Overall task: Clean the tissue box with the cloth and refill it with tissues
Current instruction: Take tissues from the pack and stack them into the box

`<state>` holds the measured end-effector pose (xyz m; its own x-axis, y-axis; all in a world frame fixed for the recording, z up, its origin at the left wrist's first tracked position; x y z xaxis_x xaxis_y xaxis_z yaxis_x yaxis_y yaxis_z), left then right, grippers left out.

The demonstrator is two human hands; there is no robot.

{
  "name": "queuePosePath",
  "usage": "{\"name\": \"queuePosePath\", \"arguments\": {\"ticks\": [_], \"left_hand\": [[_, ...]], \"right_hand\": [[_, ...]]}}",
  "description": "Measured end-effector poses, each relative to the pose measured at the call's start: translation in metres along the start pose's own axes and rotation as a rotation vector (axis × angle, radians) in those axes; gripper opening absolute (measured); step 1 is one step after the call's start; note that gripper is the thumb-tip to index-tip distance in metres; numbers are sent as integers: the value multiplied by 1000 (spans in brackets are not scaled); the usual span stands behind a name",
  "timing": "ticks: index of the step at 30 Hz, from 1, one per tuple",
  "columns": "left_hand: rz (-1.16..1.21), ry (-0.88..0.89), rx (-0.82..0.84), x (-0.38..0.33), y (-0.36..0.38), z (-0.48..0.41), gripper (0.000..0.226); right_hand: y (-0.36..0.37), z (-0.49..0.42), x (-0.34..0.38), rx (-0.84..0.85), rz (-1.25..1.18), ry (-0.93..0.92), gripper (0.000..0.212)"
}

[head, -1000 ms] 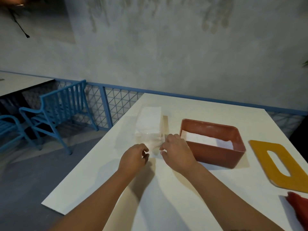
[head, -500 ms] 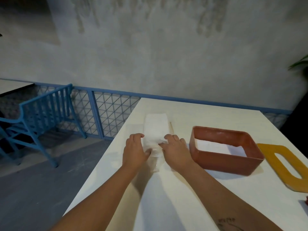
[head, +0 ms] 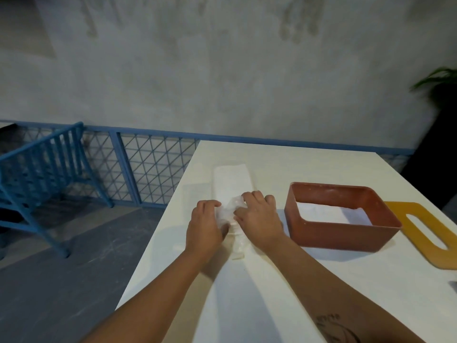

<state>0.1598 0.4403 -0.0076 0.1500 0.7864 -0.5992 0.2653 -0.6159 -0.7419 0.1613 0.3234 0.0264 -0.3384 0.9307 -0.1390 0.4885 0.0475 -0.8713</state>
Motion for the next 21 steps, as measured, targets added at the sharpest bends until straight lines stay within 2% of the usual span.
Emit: {"name": "queuePosePath", "arguments": {"ticks": [6,9,12,21], "left_hand": [[-11,2,-8,3,2,-1,47],[-42,0,-21,2,3,-2,45],[-70,-17,-18,4,4,-1,45],[-16,35,-25,-2,6,2,54]], "right_hand": [[-5,2,4,-126,21,-63,13],[-8,5,3,-186,3,-57,22],[-12,10,-3,-223,-3,-53,18],[-13,22,-16,-184,-36,6,27]]}}
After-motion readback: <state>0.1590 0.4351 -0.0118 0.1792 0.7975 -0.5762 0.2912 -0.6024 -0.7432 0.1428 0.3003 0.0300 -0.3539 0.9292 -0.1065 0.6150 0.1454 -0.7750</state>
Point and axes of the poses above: each hand's wrist, its own z-axis away from the middle knuckle, its own y-axis out of the palm, x = y × z, the point moved 8 cm from there along -z, towards the middle knuckle, and after that the axes turned 1 degree about -z, right-handed, at the moved point
